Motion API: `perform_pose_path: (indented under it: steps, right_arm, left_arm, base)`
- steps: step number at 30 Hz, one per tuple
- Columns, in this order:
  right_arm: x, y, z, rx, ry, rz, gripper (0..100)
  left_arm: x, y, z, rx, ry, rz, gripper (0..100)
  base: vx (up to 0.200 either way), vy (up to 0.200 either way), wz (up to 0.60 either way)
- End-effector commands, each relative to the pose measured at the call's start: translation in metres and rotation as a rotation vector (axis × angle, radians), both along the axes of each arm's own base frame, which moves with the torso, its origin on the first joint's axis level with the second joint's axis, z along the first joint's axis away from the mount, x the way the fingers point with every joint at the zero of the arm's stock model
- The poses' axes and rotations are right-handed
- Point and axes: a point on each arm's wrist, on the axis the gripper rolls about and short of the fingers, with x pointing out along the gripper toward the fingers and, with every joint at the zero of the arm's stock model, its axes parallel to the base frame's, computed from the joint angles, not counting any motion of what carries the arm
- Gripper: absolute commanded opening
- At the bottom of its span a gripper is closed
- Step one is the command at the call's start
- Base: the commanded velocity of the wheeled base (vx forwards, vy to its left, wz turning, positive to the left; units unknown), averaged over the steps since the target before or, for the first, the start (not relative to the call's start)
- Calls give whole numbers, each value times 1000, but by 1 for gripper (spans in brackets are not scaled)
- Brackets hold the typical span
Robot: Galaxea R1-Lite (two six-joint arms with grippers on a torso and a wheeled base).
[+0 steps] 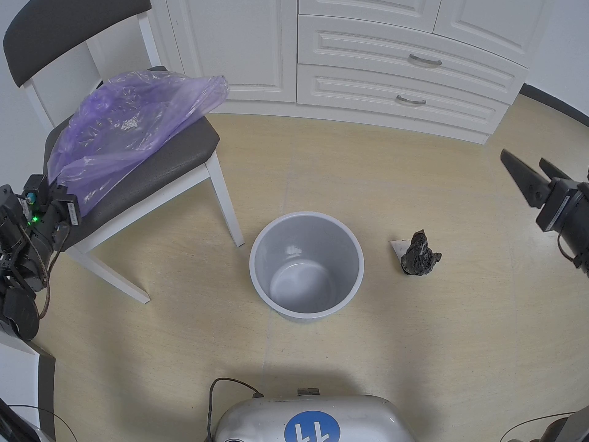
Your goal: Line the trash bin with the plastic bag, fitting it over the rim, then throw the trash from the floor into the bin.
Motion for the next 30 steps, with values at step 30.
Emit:
perform_pose_path:
  steps: [30]
  right_arm:
    - [43,99,-84,-98,160,173,100]
  left_arm:
    - [-59,-128,51,-204,-209,-601,0]
  base:
    - [0,0,0]
